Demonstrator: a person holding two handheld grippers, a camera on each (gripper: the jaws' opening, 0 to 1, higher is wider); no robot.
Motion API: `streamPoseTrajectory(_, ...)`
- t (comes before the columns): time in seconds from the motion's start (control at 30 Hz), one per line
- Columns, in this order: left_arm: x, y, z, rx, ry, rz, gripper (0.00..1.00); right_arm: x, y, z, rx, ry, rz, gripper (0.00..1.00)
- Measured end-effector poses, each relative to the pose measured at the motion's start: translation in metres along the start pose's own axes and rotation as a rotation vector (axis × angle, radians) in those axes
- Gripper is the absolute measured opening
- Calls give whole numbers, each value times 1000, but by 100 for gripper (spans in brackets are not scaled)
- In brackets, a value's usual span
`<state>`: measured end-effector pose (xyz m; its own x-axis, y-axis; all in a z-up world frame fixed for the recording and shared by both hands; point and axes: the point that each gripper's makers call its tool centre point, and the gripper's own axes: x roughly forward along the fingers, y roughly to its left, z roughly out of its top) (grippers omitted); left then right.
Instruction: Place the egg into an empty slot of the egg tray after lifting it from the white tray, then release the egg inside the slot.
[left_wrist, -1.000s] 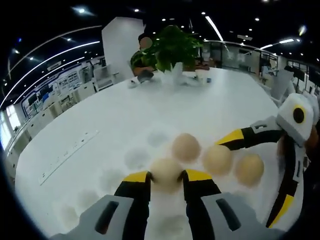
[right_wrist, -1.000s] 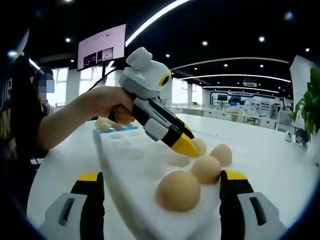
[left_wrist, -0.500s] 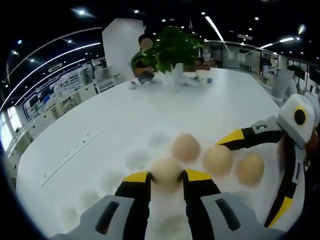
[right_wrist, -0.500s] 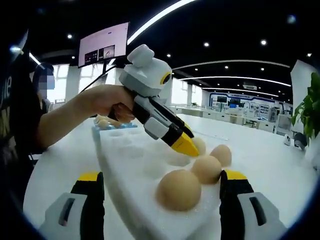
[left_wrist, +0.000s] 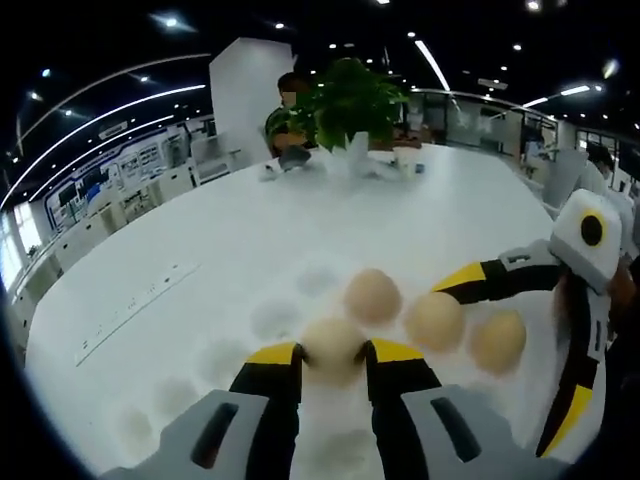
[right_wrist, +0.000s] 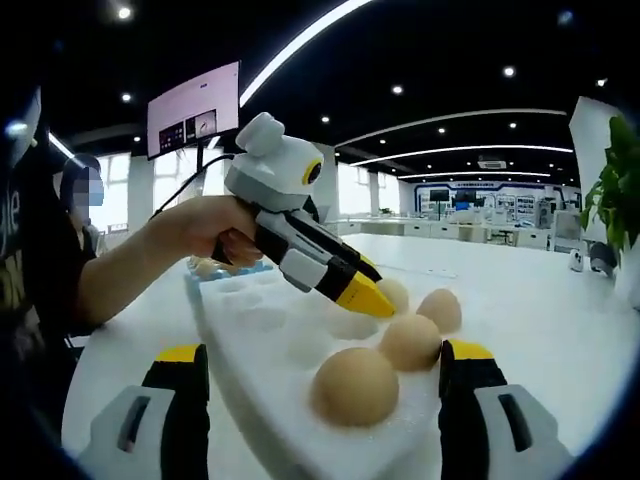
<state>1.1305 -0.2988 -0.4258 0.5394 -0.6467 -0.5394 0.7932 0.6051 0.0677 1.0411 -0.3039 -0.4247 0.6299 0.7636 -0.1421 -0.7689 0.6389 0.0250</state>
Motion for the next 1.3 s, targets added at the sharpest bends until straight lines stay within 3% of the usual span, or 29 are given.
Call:
streamPoseTrajectory(0.77, -20, 13, 12, -22, -61, 6, 25, 1, -3, 0, 12, 9, -3, 100)
streamPoseTrajectory(1.3, -43, 23, 10, -41, -78, 36, 25, 1, -2, -1, -1, 12, -10, 99)
